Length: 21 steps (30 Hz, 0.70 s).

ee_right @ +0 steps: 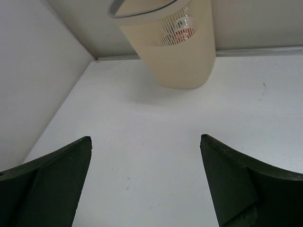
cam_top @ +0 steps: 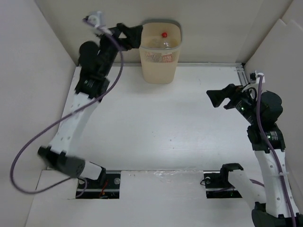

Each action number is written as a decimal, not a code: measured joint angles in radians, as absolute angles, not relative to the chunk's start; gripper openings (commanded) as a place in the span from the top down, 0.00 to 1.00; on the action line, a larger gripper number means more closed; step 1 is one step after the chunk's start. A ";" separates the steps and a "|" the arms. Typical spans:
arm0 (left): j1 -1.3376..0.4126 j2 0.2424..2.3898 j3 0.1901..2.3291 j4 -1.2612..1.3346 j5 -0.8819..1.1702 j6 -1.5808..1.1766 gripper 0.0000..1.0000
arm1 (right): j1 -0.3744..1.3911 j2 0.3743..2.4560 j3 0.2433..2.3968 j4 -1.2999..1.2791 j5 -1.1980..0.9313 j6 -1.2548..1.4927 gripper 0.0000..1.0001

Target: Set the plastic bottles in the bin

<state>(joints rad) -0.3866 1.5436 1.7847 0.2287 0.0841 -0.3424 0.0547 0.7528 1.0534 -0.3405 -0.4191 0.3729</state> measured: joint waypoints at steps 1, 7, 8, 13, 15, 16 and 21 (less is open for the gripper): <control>-0.393 1.420 1.685 0.226 0.057 -0.350 0.00 | 0.073 0.753 1.086 -0.375 -0.375 0.360 0.00; -0.388 0.908 1.282 0.098 -0.181 -0.405 0.00 | 0.143 0.751 1.204 -0.552 -0.184 0.324 0.00; -0.388 0.862 1.238 0.051 -0.225 -0.417 0.00 | 0.155 0.752 1.225 -0.584 -0.157 0.318 0.00; -0.385 0.721 1.118 -0.244 -0.358 -0.457 0.00 | 0.178 0.752 1.292 -0.706 -0.080 0.293 0.00; -0.385 0.669 1.099 -0.338 -0.364 -0.456 0.00 | 0.179 0.747 1.306 -0.742 -0.054 0.282 0.00; -0.385 0.633 1.087 -0.373 -0.363 -0.456 0.00 | 0.180 0.744 1.309 -0.755 -0.044 0.276 0.00; -0.385 0.442 1.042 -0.487 -0.364 -0.446 0.00 | 0.186 0.709 1.309 -0.802 -0.021 0.256 0.00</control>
<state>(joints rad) -0.3851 0.4416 1.0416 -0.4866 -0.3637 -0.4461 0.1856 0.7086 1.3090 -0.8024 -0.0208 0.2558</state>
